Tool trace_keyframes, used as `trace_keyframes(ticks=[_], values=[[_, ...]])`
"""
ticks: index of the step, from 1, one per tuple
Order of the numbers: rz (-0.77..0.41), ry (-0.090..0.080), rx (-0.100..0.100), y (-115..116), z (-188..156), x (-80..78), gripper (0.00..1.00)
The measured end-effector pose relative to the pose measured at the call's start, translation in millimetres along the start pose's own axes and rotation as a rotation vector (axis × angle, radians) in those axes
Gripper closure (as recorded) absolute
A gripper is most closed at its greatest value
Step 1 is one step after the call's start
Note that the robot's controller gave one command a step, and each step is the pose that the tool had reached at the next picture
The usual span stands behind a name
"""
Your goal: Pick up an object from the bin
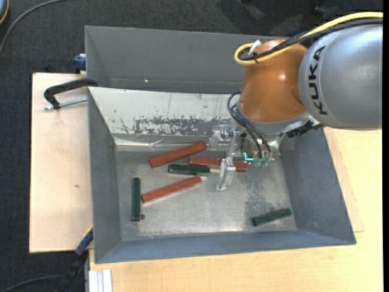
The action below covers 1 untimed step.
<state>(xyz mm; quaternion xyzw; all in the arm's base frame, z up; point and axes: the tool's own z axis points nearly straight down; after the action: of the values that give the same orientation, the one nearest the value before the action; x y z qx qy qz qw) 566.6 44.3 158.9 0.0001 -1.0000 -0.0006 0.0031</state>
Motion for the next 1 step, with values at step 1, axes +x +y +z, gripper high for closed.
trace_keyframes(ticks=[1], values=[[-0.118,-0.008,-0.002,92.9,90.7,4.0,0.0]])
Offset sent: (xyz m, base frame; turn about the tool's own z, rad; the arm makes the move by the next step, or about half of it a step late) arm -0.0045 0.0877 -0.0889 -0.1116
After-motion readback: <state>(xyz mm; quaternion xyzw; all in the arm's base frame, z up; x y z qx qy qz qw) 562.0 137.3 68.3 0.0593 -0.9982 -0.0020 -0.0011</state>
